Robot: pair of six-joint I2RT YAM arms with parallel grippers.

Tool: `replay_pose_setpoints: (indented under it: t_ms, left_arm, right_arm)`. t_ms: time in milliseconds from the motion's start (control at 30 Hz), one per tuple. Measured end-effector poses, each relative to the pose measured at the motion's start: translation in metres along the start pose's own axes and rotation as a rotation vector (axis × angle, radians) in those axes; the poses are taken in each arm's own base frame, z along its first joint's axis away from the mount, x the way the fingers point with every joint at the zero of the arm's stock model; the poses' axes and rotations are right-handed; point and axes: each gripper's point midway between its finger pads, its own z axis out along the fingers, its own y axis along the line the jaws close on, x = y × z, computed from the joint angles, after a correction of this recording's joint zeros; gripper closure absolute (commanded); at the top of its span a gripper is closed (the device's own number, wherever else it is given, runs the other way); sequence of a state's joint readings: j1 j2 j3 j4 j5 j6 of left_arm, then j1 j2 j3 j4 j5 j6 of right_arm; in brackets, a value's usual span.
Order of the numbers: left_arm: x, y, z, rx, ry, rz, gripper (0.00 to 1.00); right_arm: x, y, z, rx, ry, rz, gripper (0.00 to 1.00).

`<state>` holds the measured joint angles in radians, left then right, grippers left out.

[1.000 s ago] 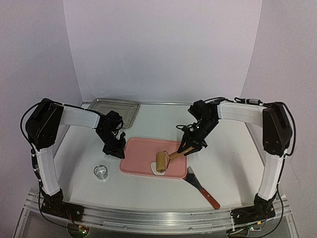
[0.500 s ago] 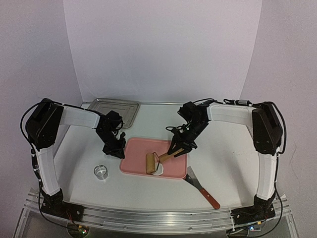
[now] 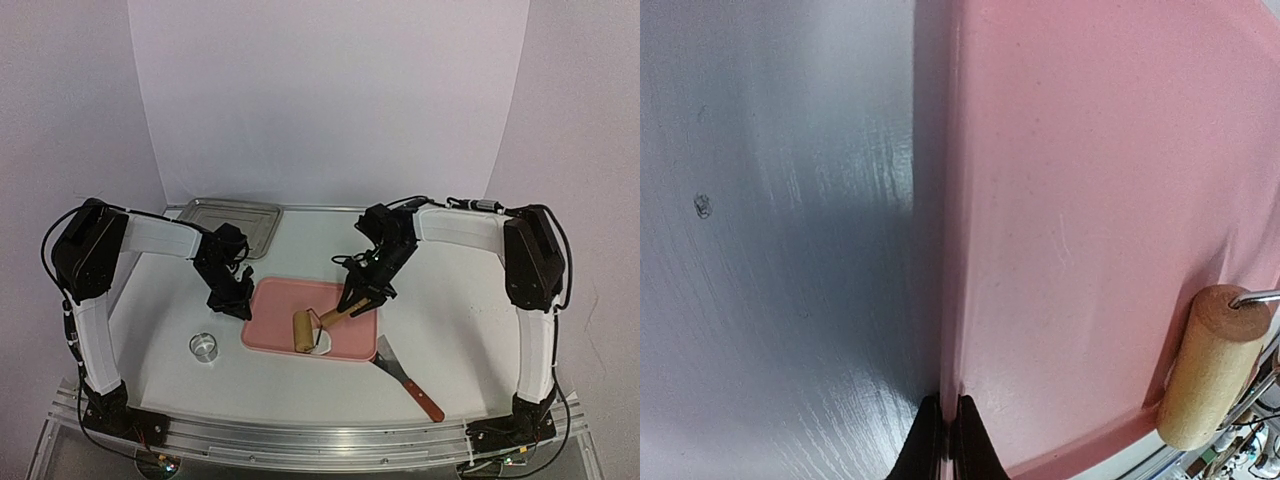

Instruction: Roll out the dumpling wrappers from the dough

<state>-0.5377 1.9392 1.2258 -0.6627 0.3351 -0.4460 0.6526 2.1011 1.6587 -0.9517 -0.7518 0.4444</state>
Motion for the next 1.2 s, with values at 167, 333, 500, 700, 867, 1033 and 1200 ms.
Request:
replay_pose_setpoints:
  t_ms: [167, 333, 500, 700, 867, 1033, 1200]
  left_arm:
    - [0.0, 0.0, 0.0, 0.0, 0.0, 0.0, 1.0]
    - [0.0, 0.0, 0.0, 0.0, 0.001, 0.0, 1.0]
    - [0.002, 0.001, 0.0, -0.005, 0.007, 0.0, 1.0]
    - [0.002, 0.001, 0.0, -0.006, 0.009, 0.0, 1.0]
    - [0.005, -0.001, 0.001, -0.004, 0.019, 0.005, 1.0]
    - [0.006, -0.002, 0.001, -0.004, 0.02, 0.007, 1.0]
    - [0.006, -0.002, 0.001, -0.005, 0.02, 0.007, 1.0]
  right_arm:
    - [0.008, -0.014, -0.007, -0.008, -0.026, 0.012, 1.0]
    - [0.022, -0.037, -0.024, 0.01, -0.033, 0.062, 1.0]
    - [0.019, -0.024, -0.013, -0.001, -0.016, 0.032, 1.0]
    - [0.019, -0.014, -0.003, -0.015, -0.021, 0.003, 1.0]
    - [0.035, -0.029, -0.011, -0.01, -0.05, 0.01, 1.0]
    - [0.035, -0.033, -0.013, -0.002, -0.043, 0.03, 1.0]
    - [0.027, -0.019, -0.002, -0.018, -0.011, 0.01, 1.0]
